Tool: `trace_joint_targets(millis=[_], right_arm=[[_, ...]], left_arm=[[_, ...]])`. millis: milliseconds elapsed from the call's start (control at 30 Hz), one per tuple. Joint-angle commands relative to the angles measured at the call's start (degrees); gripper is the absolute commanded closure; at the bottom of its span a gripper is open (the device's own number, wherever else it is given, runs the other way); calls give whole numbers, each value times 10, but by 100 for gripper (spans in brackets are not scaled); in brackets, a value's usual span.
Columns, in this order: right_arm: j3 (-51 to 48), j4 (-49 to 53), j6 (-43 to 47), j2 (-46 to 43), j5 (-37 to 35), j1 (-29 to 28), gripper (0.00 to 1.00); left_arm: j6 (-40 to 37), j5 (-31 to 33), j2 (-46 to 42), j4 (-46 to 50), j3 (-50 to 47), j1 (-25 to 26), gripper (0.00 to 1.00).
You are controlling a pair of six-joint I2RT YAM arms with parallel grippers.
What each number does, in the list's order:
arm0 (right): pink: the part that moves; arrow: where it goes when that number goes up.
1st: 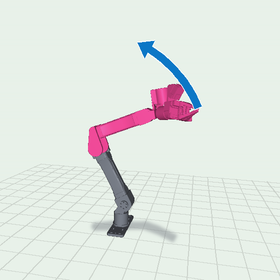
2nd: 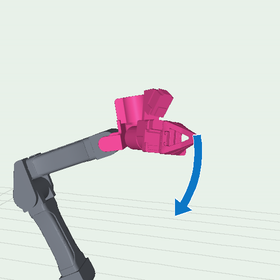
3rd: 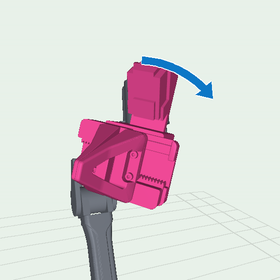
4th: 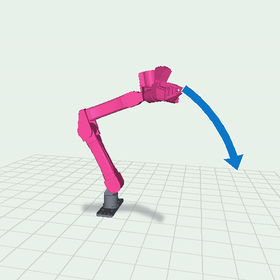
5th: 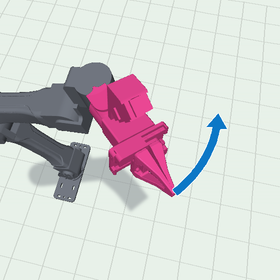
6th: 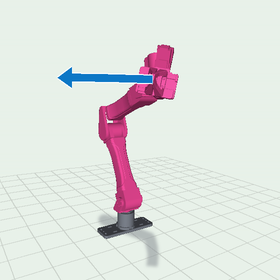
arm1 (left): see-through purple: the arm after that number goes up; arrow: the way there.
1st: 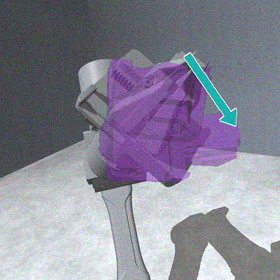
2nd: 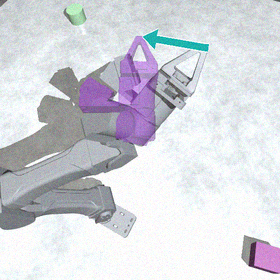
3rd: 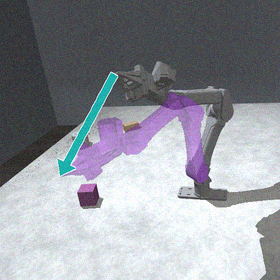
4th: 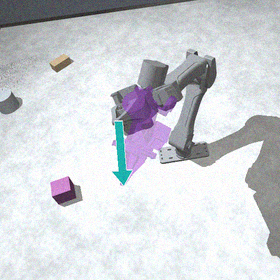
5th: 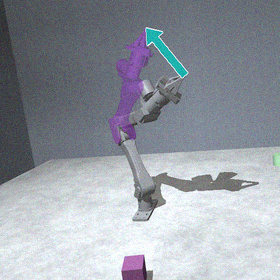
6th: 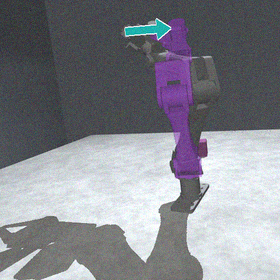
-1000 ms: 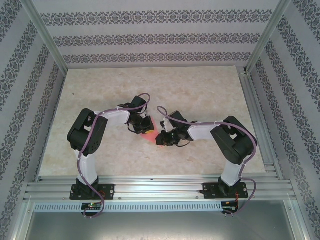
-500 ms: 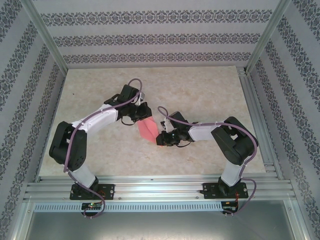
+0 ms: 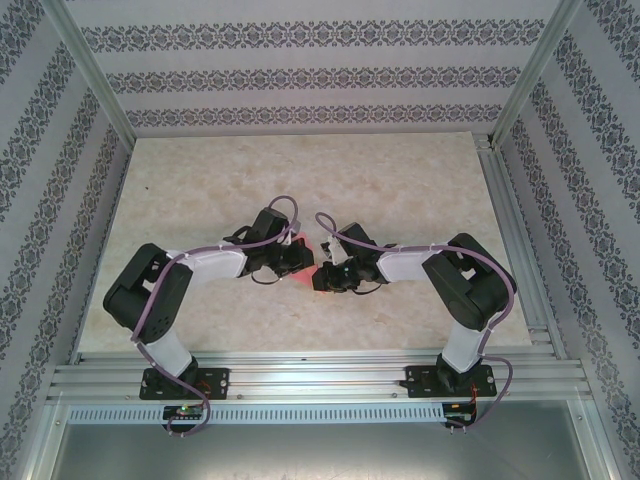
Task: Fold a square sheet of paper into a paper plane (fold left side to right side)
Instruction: Fourth fold the wing at the center of the table.
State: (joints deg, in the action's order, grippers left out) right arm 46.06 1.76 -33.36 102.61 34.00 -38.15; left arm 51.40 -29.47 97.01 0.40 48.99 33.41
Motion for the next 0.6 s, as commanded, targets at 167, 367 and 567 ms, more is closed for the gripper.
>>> trace_joint_targets(millis=[167, 367, 567], right_arm=[[-20, 50, 0, 36, -44, -12, 80], [-20, 55, 1, 39, -43, -12, 80], [-16, 69, 5, 43, -50, -12, 81]], left_arm=[[24, 6, 60, -106, -22, 11, 100], [27, 16, 65, -119, -42, 12, 100], [12, 34, 79, -111, -43, 11, 100]])
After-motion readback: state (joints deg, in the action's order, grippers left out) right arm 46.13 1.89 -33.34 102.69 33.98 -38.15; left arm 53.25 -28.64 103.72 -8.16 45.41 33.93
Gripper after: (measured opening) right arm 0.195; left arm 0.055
